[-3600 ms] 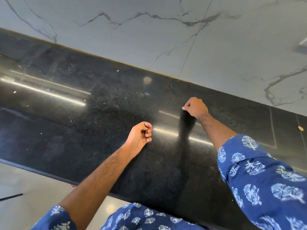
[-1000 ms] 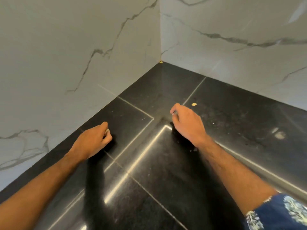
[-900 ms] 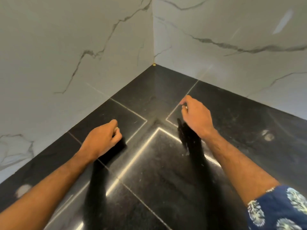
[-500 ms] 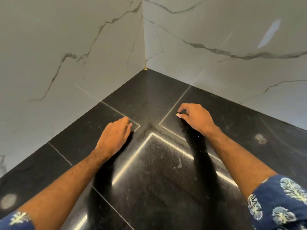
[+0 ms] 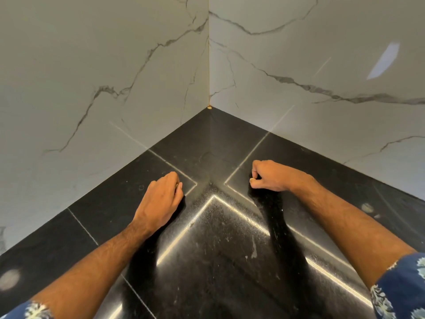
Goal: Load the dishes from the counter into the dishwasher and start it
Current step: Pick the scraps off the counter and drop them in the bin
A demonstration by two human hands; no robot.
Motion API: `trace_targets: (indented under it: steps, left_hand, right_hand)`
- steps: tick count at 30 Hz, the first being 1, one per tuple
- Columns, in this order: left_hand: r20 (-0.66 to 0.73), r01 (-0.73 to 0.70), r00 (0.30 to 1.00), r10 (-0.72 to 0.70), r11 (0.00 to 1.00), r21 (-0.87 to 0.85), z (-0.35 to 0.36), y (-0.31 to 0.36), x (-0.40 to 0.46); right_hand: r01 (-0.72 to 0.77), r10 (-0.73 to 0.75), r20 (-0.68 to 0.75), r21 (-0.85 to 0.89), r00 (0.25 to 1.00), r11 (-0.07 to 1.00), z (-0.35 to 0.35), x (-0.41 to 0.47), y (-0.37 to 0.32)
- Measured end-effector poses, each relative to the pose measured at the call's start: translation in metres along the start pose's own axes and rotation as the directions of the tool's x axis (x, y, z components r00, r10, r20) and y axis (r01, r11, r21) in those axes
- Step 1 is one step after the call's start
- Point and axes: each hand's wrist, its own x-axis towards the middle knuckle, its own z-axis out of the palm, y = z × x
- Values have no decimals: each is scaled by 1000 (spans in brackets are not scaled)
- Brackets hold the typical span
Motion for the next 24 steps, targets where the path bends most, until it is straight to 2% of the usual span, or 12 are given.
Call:
trace_targets:
  steps: [5,10,11,12,14,15,16,17,19,20,22,24]
  left_hand:
    - [10,2,1000,-2,1000,18,2,-1,-1]
    - [-2,-3,1000,3,999,38,4,-3,-1]
    - [-8,-8,1000,8,999,41,4,-3,-1]
    - [-14,-11,1000,11,999,43,4,-3,-1]
    - [-21,-12,1000,13,999,36,5,-5,-1]
    - [-22,-11,1000,12,999,34,6,-6,-1]
    - [-23,-11,1000,12,999,34,6,-6,-2]
    - [-24,-9,1000,10,999,34,6,-5,-2]
    - [-35,1,999,0,1000,31,6,-5,-2]
    - [-44,7,999,-6,1000,18,6,-5,-2]
    - [-54,22,998,-24,999,-34,3,-5,-2]
    - [-60,35,997,-40,996,-82,2,-6,-1]
  right_hand:
    - [31,-33,-12,-152,999,988,5,-4,-4]
    - [43,-105,-154,-357,983,933,23,-6,-7]
    - [44,-100,-170,-302,980,952,24,-6,-8]
    - [43,-75,-197,-161,978,986,24,-7,-10]
    - [21,48,-282,239,958,971,18,-7,-17]
    - [10,141,-303,446,942,895,13,-6,-21]
    - [7,230,-267,666,936,746,8,-5,-24]
    - [15,278,-181,860,943,510,4,-2,-27]
    - [31,275,-29,999,961,-5,0,5,-31]
    - [38,279,6,987,960,-153,0,9,-32]
    - [39,307,52,958,950,-285,0,23,-33]
    - [5,320,84,963,943,-268,-2,46,-32]
